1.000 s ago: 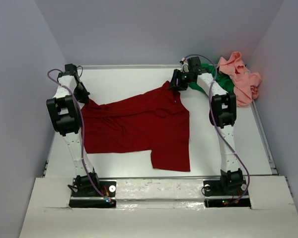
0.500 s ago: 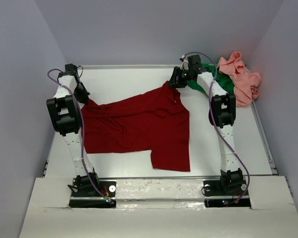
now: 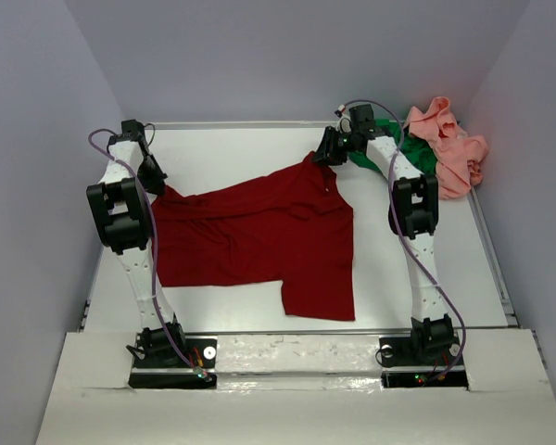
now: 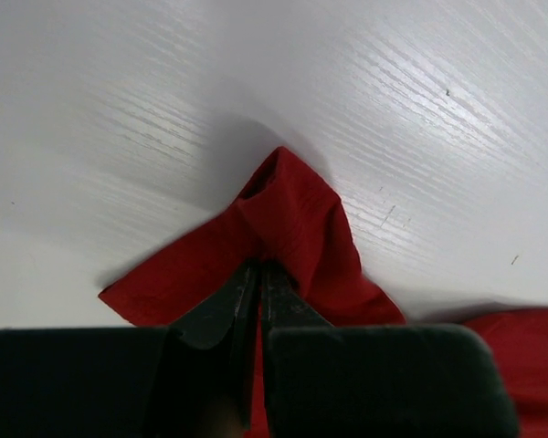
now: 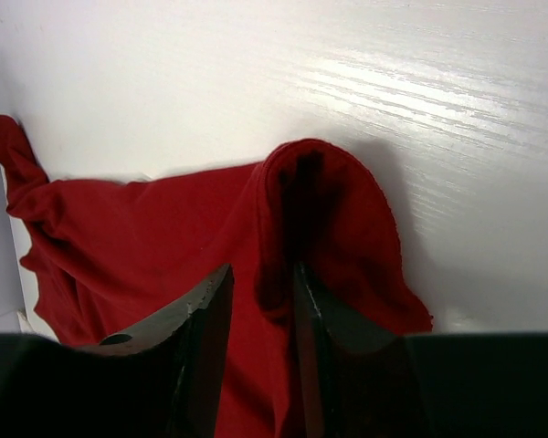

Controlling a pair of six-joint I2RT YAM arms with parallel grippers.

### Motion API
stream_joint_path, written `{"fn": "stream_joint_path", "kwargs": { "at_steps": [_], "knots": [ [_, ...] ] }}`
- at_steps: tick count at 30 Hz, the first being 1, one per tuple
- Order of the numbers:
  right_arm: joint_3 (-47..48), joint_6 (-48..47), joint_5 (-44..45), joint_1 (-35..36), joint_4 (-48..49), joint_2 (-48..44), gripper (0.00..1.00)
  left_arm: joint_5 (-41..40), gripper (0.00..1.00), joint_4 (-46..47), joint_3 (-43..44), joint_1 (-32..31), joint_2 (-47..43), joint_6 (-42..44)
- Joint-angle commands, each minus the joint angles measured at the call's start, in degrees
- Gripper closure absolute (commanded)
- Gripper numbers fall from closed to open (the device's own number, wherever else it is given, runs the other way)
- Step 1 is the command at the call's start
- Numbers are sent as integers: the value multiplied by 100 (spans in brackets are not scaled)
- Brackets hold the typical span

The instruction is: Fold and stack the t-shirts

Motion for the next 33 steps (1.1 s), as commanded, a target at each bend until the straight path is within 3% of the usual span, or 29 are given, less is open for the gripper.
{"fn": "stream_joint_path", "kwargs": {
  "at_steps": [1,5,9,11,20,33],
  "knots": [
    [138,91,-161,34,308,86,63,-59,85,-179,-90,76,-441,108],
    [182,144,-178,34,343,165,76,-68,85,-170,-134,146,-493,117],
    [270,206,-187,34,370,227,97,-85,85,-152,-213,234,-564,134],
    [279,197,-126,34,361,218,100,-94,86,-126,-257,295,-616,125],
    [226,162,366,-194,361,-28,100,-85,87,50,-424,612,-731,125],
    [85,162,815,-511,396,-222,100,-15,87,-12,23,656,-476,55]
  ]
}}
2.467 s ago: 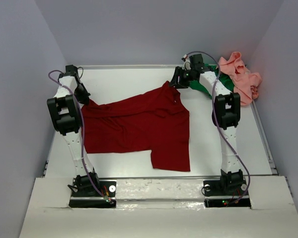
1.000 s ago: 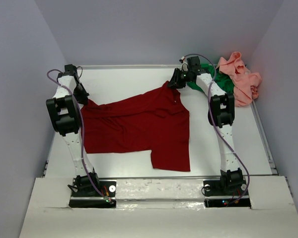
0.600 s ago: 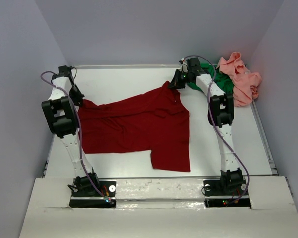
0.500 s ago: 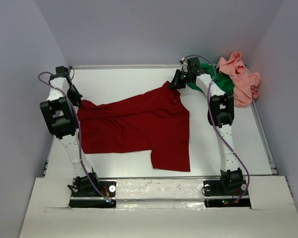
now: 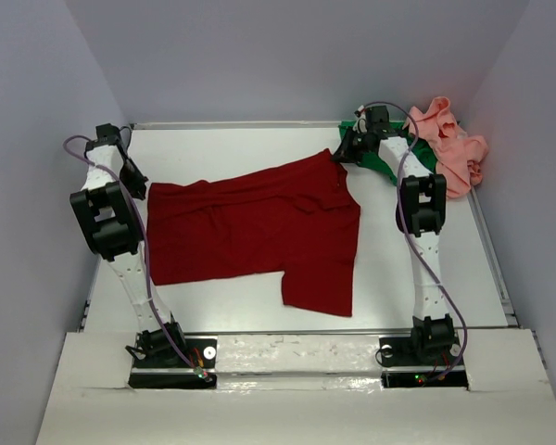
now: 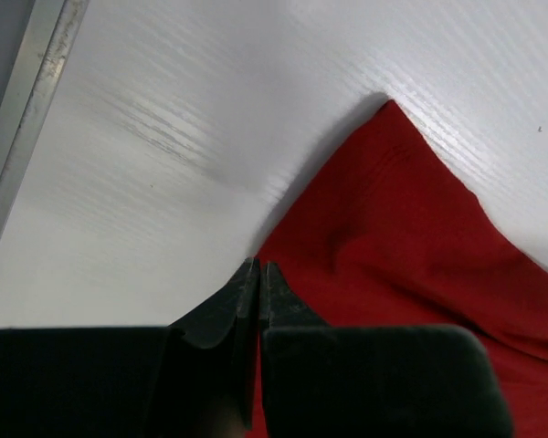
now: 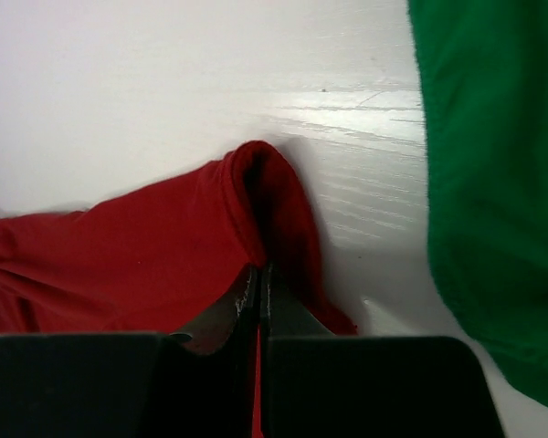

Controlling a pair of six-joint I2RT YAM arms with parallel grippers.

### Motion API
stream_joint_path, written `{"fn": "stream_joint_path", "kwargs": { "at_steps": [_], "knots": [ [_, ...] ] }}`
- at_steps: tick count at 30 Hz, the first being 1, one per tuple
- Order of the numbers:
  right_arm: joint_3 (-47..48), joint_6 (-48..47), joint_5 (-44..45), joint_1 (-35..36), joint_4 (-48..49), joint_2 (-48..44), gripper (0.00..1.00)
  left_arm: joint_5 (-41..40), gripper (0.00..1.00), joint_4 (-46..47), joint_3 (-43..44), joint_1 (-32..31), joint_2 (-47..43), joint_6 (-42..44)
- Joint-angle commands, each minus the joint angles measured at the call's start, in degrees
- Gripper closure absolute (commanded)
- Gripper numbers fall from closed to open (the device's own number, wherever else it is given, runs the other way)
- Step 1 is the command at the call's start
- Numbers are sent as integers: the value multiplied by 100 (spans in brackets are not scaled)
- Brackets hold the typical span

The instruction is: Fold and stack the t-shirts

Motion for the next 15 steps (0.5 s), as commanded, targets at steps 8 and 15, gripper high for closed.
{"fn": "stream_joint_path", "kwargs": {
  "at_steps": [8,15],
  "knots": [
    [120,92,204,-125,335,-329,100,134,87,32,431,13,-21,-83],
    [-20,110,80,-125,379,-363,100,344,83,312,282,5,-29,-127]
  ]
}}
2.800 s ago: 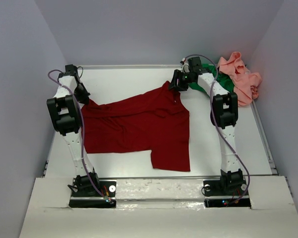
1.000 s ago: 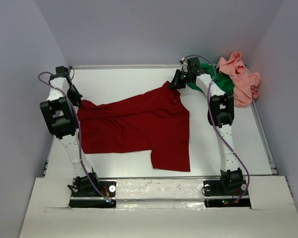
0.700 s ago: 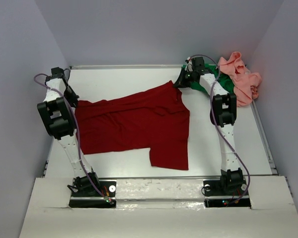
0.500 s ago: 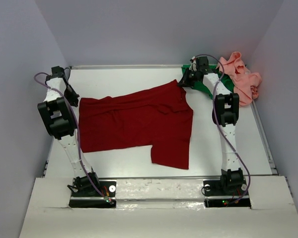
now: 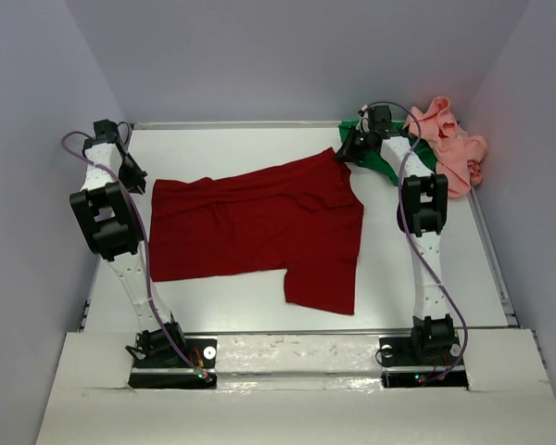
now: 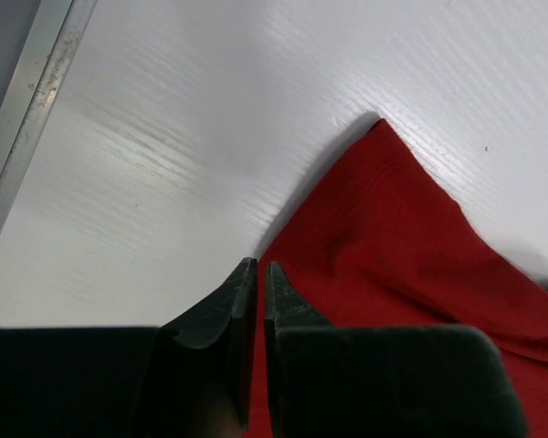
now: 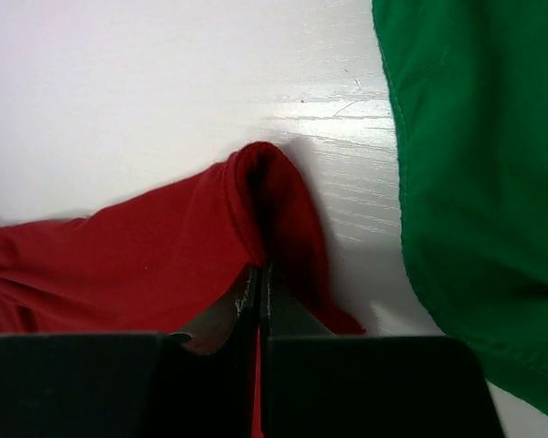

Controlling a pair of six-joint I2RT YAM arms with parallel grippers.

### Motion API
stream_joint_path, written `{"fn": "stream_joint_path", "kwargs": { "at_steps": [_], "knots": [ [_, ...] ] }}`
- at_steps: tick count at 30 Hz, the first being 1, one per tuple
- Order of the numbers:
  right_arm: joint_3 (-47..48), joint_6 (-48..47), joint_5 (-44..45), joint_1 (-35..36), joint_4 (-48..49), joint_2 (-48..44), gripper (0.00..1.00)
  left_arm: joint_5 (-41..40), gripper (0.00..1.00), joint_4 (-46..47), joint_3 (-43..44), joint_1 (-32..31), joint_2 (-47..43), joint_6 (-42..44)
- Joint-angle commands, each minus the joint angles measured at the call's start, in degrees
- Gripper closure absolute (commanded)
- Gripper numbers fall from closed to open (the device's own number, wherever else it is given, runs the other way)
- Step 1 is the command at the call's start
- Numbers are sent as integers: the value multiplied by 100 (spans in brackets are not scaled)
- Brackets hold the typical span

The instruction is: Fold and stack the t-shirts

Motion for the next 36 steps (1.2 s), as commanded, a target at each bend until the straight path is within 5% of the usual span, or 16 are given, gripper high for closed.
{"fn": "stream_joint_path", "kwargs": {
  "at_steps": [1,11,36],
  "knots": [
    [-29,16,-91,-22,353,-364,100,292,81,300,11,5,-29,-44],
    [-55,-11,-161,-22,362,-372,100,847,70,485,-34,-136,252,-44],
    [-73,42,-231,-22,380,-293,100,803,63,319,-78,-479,-3,8]
  ]
}}
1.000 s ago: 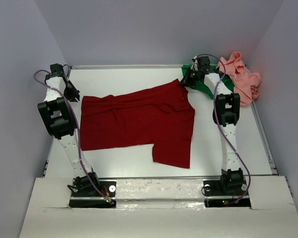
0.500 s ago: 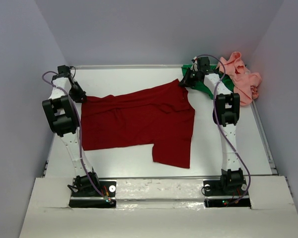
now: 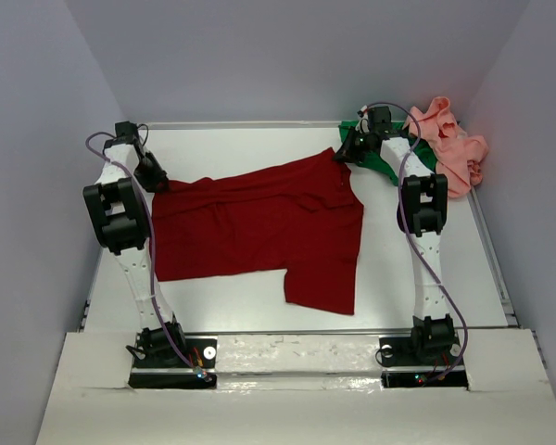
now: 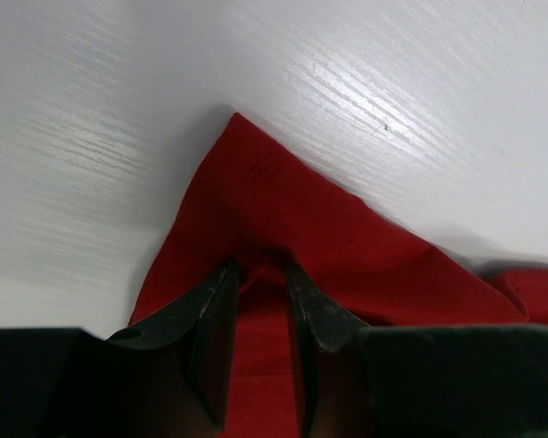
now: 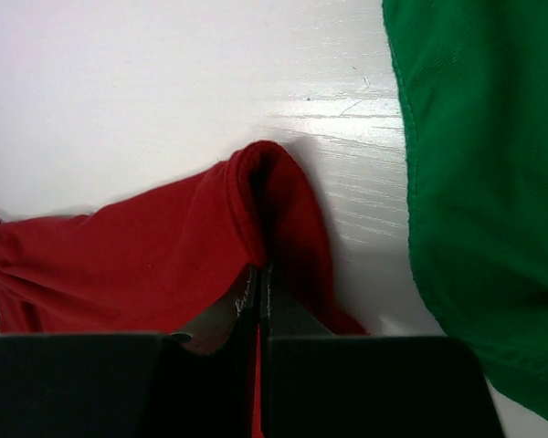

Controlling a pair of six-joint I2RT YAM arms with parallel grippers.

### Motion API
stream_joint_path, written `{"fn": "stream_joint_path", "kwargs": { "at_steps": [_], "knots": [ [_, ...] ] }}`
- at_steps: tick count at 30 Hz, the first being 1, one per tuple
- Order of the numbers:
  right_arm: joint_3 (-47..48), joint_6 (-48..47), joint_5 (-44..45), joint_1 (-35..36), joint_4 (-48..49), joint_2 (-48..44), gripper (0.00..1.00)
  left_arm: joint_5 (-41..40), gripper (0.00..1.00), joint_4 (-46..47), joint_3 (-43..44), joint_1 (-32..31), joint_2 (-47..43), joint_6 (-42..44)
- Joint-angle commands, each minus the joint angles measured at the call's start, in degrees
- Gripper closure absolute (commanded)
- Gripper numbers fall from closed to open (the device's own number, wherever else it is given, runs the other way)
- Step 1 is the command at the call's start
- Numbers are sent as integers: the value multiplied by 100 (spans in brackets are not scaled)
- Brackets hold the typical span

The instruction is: Fold and stack the t-shirts

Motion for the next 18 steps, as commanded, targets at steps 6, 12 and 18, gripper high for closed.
{"fn": "stream_joint_path", "kwargs": {
  "at_steps": [6,12,18],
  "knots": [
    [12,34,-105,-22,270,-293,100,-276,63,-399,41,-48,-201,195],
    [12,33,-87,-22,262,-302,100,-505,66,-435,76,-119,-166,248],
    [21,42,-96,-22,279,-302,100,-602,91,-575,208,-119,97,274]
  ]
}}
